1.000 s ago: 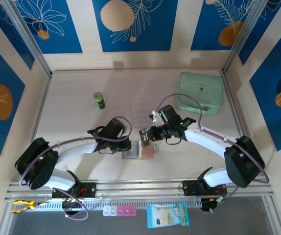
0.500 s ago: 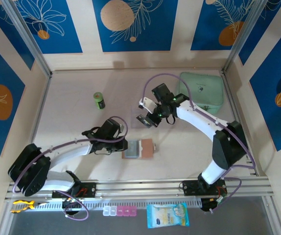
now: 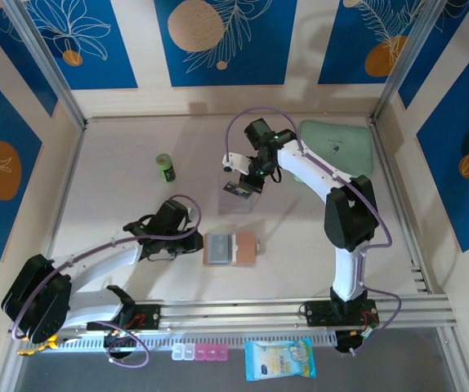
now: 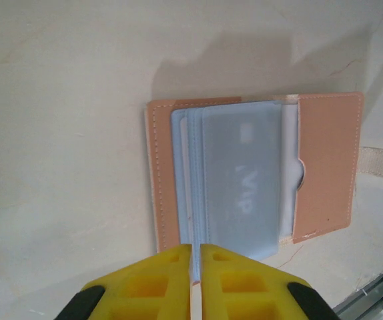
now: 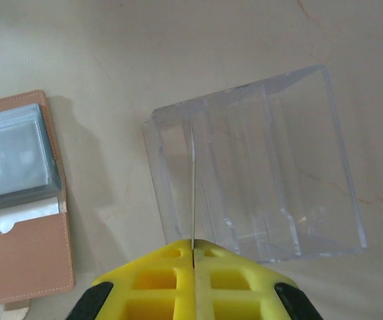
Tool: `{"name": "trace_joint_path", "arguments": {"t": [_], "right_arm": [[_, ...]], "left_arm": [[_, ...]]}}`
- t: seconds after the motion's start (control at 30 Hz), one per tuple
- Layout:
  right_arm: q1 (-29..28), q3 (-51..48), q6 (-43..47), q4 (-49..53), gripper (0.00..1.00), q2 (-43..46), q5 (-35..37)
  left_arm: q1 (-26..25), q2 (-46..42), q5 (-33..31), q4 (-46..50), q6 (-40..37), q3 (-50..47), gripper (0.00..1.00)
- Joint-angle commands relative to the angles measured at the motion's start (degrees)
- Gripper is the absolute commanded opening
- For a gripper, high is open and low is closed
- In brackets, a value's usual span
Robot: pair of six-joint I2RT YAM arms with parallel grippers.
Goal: Take the credit cards out of the card holder
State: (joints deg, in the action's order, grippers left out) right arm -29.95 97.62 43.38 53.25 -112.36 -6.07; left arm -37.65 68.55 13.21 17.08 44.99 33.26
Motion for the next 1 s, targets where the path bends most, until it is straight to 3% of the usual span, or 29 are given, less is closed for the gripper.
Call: {"name": "trace_joint_path", "arguments": {"t": [0.0,0.33,0.97], "right_arm": [[0.34,4.17,5.04,6.64,0.0,-3.2,-3.63],[0.69,11.9,7.07,12.39,0.0,-10.53,-4.61],[0.3,15.4,9.31,18.94,0.0,-17.87,-4.59]], "left_arm": [[1.33,-1.7,-0.53,2.85,-1.48,-0.76,0.12],[4.12,-2.81,0.92,3.33,-2.46,-1.48,0.12],[5.6,-1.17,2.26,2.97,-3.51,-1.07,0.12]]}}
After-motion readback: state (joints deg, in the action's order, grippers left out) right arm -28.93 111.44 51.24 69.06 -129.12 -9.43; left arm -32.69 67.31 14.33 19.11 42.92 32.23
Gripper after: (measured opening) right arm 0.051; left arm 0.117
